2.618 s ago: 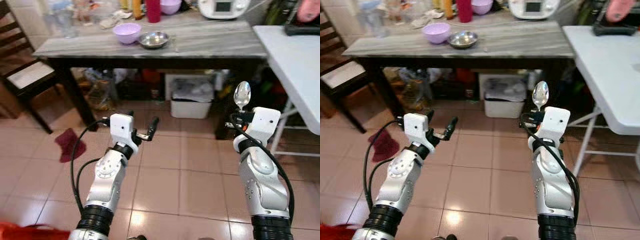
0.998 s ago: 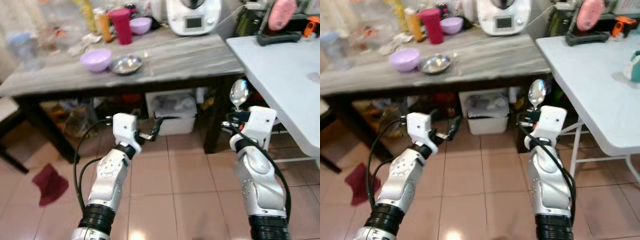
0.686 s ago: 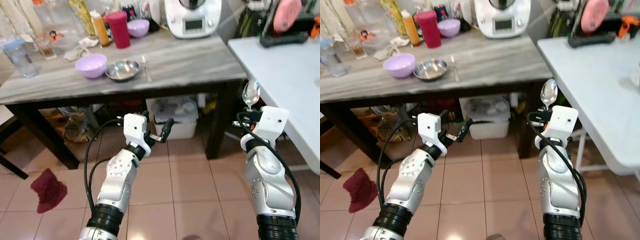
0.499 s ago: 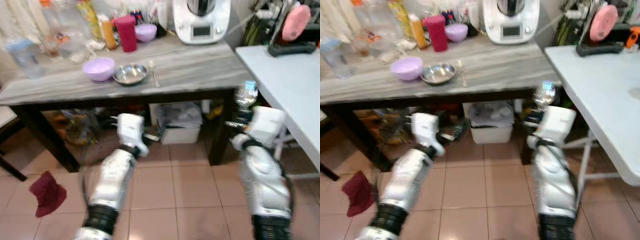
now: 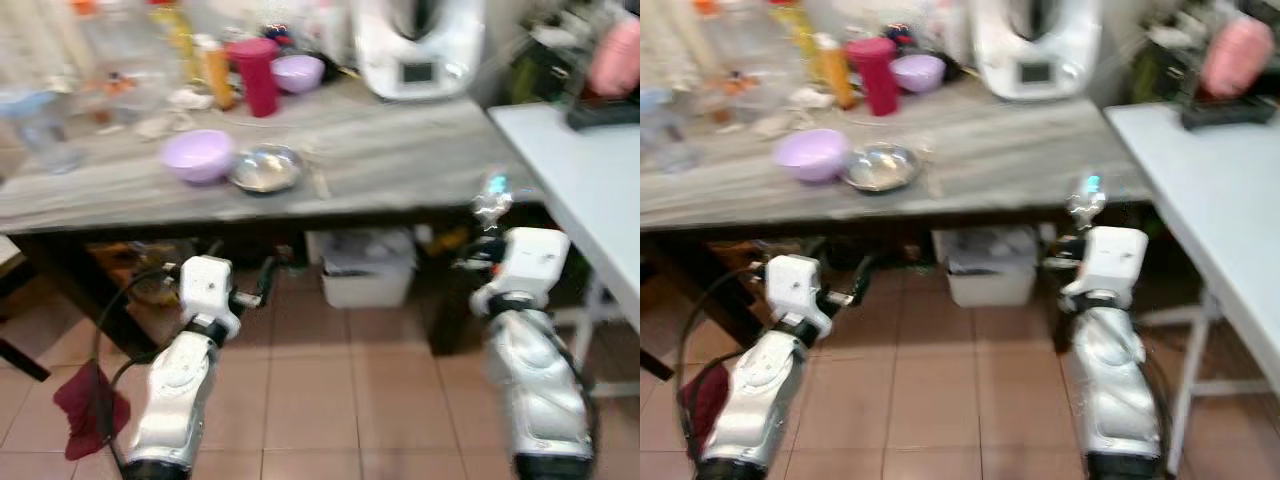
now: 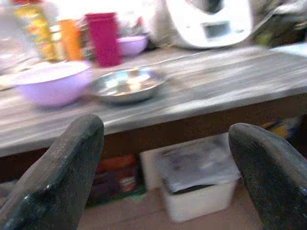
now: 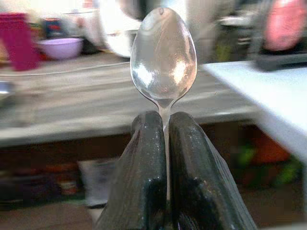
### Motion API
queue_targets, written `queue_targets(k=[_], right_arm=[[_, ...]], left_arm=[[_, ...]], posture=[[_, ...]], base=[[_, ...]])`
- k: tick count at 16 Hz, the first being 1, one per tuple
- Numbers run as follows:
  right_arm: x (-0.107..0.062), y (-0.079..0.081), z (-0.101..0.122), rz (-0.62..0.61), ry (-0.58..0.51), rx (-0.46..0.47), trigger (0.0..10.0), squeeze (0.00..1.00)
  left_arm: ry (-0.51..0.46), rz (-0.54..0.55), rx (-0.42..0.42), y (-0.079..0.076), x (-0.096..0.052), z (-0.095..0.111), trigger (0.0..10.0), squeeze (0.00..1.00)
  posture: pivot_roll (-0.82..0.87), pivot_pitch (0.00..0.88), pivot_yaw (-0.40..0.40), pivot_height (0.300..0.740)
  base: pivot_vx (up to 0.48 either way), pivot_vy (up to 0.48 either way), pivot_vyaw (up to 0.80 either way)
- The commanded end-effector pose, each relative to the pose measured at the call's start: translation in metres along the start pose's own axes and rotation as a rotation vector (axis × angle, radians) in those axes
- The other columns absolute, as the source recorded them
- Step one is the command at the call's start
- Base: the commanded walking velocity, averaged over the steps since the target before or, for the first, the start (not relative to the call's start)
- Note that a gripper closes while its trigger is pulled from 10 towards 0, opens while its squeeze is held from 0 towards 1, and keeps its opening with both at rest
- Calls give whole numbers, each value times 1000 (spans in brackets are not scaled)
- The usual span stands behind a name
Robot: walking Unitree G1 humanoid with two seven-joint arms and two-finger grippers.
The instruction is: Setting the table
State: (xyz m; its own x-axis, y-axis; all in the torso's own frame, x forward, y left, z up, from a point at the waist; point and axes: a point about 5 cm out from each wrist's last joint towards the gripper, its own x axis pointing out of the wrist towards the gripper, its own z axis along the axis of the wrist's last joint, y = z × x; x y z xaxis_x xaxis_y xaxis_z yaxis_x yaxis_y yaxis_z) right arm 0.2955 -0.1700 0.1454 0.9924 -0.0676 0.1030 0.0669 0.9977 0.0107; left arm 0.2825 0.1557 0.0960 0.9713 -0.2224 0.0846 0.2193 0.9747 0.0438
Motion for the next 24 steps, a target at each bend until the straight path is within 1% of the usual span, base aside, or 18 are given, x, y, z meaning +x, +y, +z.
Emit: queue_targets(k=[1,4,7,9,21,22,24], right_arm=[[1,-3,8,2,-34,-25,10000,0],[2,-3,7,5,-37,-30,10000,0],[1,-4,7,-10,-36,-30,10000,0],[1,-6,7,-30,-35,-28,10000,0],[1,-6,7,-32,-37,-28,10000,0],[2,-6,6,-40,-27,-14,10000,0],[3,-5,7,-39,-27,5,10000,0]], left_arm=[[-3,7,3,-1,0,3,10000,0],[-5,10,3,-3,2,4,10000,0],[2,-7,-1,-7,2,3,10000,0],[5,-37,-14,-12,3,3,10000,0],[9,-37,-14,-13,3,4,10000,0],[11,-65,-26,-19,4,3,10000,0],[10,-85,-40,-26,5,2,10000,0]], posture=[[-254,66,69,740],[-256,61,68,740],[-262,61,70,740],[-264,63,69,740],[-264,63,69,740],[-272,66,70,740],[-274,65,70,740]], base=[[315,0,569],[279,0,475],[275,0,0],[0,0,0],[0,0,0],[0,0,0],[0,0,0]])
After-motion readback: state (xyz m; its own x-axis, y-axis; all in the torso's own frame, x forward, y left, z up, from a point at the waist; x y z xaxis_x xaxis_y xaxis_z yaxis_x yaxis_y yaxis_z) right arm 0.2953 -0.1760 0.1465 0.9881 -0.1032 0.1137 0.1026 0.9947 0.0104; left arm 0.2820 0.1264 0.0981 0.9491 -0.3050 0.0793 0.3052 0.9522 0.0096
